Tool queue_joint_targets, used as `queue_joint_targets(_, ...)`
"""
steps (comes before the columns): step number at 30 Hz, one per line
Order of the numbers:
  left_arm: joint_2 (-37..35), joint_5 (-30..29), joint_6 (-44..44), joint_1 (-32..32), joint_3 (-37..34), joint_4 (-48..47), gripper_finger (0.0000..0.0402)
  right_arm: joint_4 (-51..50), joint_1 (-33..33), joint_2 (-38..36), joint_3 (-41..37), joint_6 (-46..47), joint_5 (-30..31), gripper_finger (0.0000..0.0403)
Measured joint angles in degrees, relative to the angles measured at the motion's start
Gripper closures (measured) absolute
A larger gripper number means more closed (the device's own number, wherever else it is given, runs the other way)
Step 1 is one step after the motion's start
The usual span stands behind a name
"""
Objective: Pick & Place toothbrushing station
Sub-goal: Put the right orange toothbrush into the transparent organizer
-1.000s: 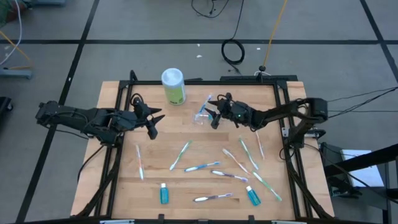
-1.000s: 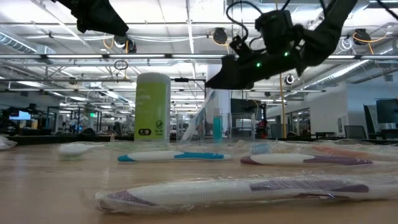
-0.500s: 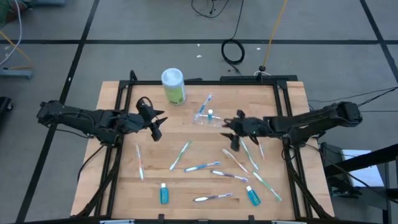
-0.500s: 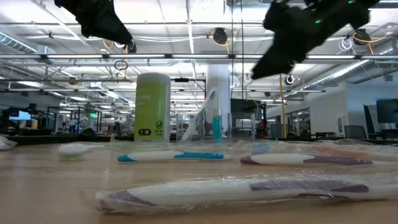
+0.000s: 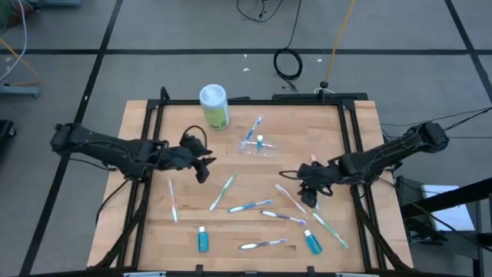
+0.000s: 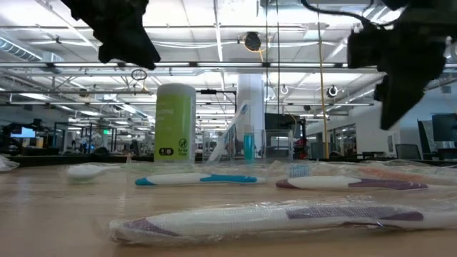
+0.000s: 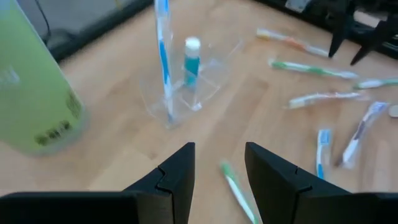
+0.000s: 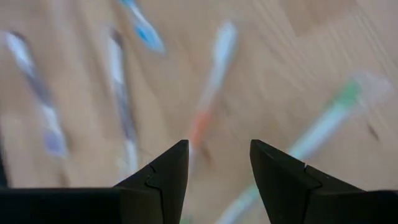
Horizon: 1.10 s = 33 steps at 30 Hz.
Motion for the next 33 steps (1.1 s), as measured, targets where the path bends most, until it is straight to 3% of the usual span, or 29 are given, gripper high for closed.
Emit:
queue_joint_targets(10,6.82,0.2,-6.92,0.11,0.0,-1.06,0.0254,-16.21,-2.57,0.0,0.0,8.36,6.35,0.0239)
queue_joint_targets(16,7.83,-0.32,-6.52,0.73,0.0,0.18,0.0254,-26.36,-7.07,0.02,-0.04,11.73,17.03,0.0239)
queue_joint_targets(24,7.8,-0.35,-5.77,2.83,0.0,0.89,0.0254,-21.91,-14.28,0.66,-1.53,5.33,18.06,0.0239)
queue_joint_targets(28,7.8,-0.35,-5.07,3.67,0.0,0.79,0.0254,-14.95,-17.3,0.7,-6.47,2.67,14.04,0.0239)
queue_joint_targets(33,7.8,-0.39,-3.92,5.09,0.0,0.68,0.0254,-8.37,-20.31,0.49,-13.37,2.03,13.63,0.0239)
